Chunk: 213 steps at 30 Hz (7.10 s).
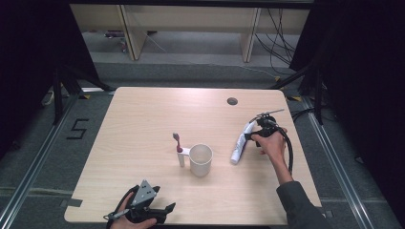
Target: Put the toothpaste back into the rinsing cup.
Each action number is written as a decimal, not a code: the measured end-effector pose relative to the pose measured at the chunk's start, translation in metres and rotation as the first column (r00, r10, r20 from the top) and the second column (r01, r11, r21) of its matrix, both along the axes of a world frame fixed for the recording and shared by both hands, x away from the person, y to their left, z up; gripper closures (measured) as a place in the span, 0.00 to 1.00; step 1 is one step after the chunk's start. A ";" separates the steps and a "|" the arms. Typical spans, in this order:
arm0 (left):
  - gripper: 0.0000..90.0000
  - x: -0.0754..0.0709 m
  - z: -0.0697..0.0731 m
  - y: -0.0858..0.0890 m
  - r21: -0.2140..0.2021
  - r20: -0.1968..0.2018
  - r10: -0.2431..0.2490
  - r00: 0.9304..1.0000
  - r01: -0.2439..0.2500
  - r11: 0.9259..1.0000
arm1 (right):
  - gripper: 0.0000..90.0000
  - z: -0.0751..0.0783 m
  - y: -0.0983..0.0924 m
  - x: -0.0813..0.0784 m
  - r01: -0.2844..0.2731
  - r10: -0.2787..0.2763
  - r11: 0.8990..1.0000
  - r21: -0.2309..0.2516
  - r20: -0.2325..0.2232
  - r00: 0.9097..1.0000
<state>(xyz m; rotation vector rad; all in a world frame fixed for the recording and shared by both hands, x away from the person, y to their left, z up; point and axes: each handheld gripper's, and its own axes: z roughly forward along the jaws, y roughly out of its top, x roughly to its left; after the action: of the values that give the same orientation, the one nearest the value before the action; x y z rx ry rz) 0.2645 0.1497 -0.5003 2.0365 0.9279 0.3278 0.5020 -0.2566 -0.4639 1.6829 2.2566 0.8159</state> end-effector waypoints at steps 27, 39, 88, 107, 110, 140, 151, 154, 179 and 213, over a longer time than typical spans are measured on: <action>0.23 -0.001 0.000 0.000 -0.013 0.004 0.003 1.000 -0.003 1.000 | 0.48 -0.017 0.033 0.006 -0.018 0.005 0.995 -0.099 -0.130 0.992; 0.24 0.000 0.000 0.001 0.014 0.002 -0.016 1.000 0.016 1.000 | 0.64 -0.013 0.025 0.006 -0.152 0.108 0.971 -0.186 -0.225 0.968; 0.24 -0.001 -0.001 -0.001 0.007 0.000 -0.030 1.000 0.030 1.000 | 0.84 -0.007 0.030 0.021 -0.389 0.259 0.870 -0.303 -0.391 0.883; 0.24 0.000 0.001 0.001 -0.008 0.000 -0.007 1.000 0.007 1.000 | 0.85 0.018 0.013 0.010 -0.396 0.344 0.892 -0.216 -0.244 0.907; 0.24 0.000 0.000 0.000 -0.021 0.005 -0.002 1.000 0.002 1.000 | 0.85 0.026 0.010 0.006 -0.384 0.344 0.905 -0.184 -0.214 0.914; 0.24 0.001 -0.001 0.003 -0.017 0.001 0.002 1.000 -0.002 1.000 | 0.85 0.067 0.012 -0.026 -0.403 0.383 0.910 0.095 0.177 0.907; 0.22 0.002 -0.002 0.005 0.014 -0.004 0.003 1.000 -0.003 1.000 | 0.85 0.072 0.022 -0.038 -0.437 0.374 0.883 0.173 0.302 0.877; 0.20 0.003 -0.002 0.004 0.009 -0.003 0.009 1.000 -0.009 1.000 | 0.85 0.074 0.027 -0.041 -0.453 0.378 0.876 0.165 0.350 0.857; 0.18 0.003 -0.002 0.006 0.016 0.006 0.016 1.000 -0.016 1.000 | 0.85 0.084 0.070 -0.055 -0.516 0.396 0.816 0.259 0.398 0.827; 0.18 0.003 0.000 0.008 0.020 0.013 0.023 1.000 -0.023 1.000 | 0.85 0.083 0.124 -0.070 -0.610 0.466 0.727 0.314 0.426 0.775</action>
<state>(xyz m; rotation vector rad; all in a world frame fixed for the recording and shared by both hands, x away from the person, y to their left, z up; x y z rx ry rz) 0.2672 0.1574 -0.5004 2.0406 0.9447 0.3634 0.4323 -0.1328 -0.3811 0.8630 2.4652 1.7076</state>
